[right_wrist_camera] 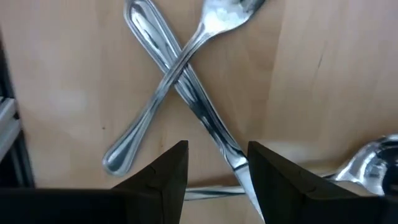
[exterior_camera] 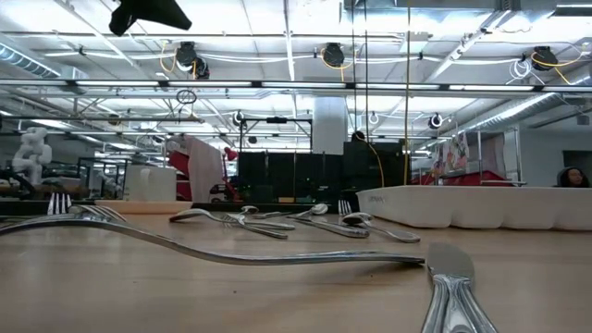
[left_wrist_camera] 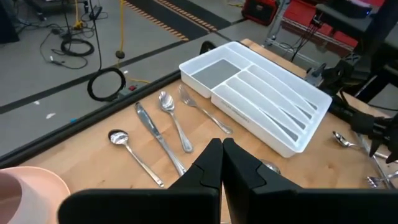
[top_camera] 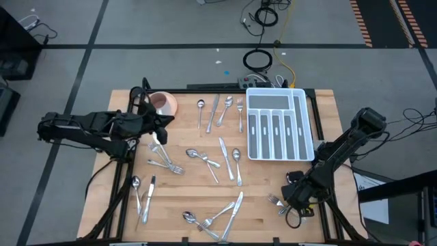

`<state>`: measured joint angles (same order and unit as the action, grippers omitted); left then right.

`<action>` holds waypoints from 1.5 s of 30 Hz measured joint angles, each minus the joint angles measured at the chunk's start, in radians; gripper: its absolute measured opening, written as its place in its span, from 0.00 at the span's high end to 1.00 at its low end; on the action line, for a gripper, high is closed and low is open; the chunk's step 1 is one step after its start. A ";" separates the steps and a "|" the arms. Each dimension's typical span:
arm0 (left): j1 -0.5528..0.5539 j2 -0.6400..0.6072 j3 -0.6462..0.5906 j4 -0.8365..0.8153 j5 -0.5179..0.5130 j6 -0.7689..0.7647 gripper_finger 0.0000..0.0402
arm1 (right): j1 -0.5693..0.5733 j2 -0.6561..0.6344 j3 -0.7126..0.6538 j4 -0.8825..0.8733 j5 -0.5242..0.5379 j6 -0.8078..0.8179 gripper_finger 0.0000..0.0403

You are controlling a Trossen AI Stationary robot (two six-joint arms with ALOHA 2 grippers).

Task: Sort silverware
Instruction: Put the silver table knife into the silverware rack

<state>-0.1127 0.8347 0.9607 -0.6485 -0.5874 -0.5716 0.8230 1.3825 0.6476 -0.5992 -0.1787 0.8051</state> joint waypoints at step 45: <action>0.000 0.023 -0.001 -0.080 0.027 0.003 0.98 | 0.028 0.150 0.192 -0.235 0.151 0.182 1.00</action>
<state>-0.1127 0.8574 0.9600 -0.7284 -0.5606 -0.5690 0.8509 1.5326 0.8400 -0.8340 -0.0279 0.9871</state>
